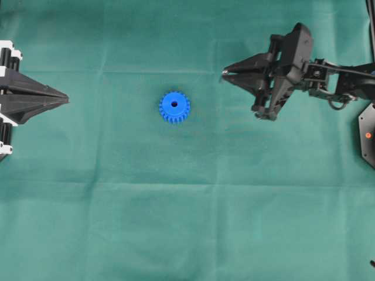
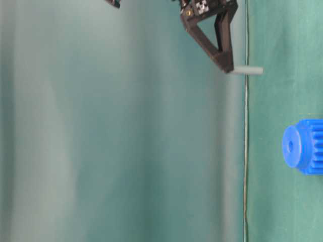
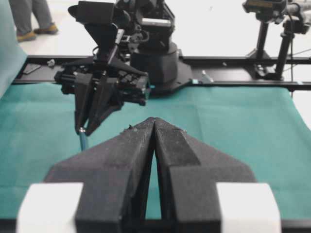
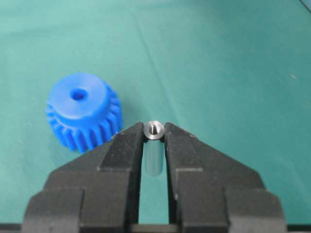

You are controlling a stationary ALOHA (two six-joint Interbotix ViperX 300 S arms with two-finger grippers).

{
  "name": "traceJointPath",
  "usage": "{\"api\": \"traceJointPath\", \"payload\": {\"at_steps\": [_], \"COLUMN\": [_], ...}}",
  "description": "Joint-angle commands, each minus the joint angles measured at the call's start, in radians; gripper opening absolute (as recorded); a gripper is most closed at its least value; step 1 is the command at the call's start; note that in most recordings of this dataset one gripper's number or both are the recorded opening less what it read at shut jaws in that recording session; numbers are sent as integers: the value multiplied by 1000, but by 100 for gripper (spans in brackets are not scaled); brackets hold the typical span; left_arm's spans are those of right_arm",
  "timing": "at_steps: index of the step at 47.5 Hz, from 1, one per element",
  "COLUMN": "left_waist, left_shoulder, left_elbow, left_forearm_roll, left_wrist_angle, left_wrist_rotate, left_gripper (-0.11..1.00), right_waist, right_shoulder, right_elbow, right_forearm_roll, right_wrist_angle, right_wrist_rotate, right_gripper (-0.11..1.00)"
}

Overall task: Insert the shaft placed at a random location into the center hole of the small gear at another random location.
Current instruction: 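Carry the shaft with the right gripper over the blue gear's center hole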

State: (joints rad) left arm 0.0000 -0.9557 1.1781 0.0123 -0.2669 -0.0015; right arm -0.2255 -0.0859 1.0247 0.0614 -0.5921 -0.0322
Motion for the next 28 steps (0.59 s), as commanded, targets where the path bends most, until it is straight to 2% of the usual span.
{"api": "traceJointPath", "payload": {"at_steps": [1,19,28], "left_waist": [0,0,0], "left_shoulder": [8,8,8], "left_elbow": [-15,-15,-15], "left_forearm_roll": [2,2,2], "left_wrist_angle": [-6,-6,-6], "left_wrist_rotate": [-2,-2,-2], "left_gripper": [0,0,0], "right_waist": [23,95,118], "right_shoulder": [12,130,164], "right_elbow": [-54,-239,-296], "right_forearm_roll": [2,2,3], "right_wrist_angle": [5,86,103], "right_wrist_rotate": [-9,-9,-9], "right_gripper": [13,13,13]}}
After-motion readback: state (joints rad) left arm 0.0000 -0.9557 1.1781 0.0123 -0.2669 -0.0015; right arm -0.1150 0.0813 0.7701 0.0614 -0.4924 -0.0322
